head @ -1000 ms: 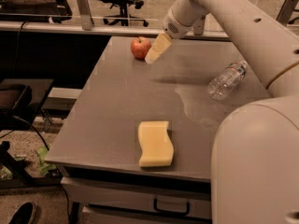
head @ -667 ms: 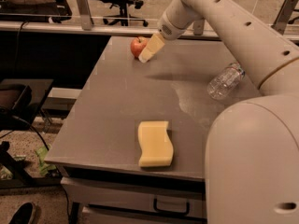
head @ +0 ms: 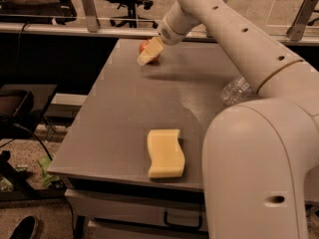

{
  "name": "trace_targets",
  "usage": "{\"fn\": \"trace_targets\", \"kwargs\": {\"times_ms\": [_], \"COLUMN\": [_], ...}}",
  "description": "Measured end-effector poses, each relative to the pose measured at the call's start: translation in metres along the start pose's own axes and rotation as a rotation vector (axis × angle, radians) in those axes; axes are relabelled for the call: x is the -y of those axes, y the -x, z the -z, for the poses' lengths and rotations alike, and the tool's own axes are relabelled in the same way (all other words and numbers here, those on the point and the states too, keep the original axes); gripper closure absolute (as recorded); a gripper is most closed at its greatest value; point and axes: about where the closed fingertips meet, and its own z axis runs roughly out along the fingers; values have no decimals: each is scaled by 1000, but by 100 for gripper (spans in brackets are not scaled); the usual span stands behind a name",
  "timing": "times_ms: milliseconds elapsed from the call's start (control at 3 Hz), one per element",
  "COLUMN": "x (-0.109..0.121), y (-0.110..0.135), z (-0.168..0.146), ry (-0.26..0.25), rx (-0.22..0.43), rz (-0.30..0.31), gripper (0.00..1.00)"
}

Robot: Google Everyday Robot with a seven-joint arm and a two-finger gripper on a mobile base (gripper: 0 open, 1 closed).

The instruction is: Move apple near sponge

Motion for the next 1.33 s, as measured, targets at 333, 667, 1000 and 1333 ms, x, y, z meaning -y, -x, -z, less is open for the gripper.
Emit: {"fn": "trace_targets", "kwargs": {"times_ms": [333, 667, 1000, 1333], "x": [2, 6, 7, 7], "y": [5, 9, 9, 8], "z": [-17, -30, -36, -32], "ry": [-5, -8, 0, 30], "rx": [2, -3, -5, 6], "rz": [-16, -25, -28, -21], "gripper": [0, 0, 8, 32]}}
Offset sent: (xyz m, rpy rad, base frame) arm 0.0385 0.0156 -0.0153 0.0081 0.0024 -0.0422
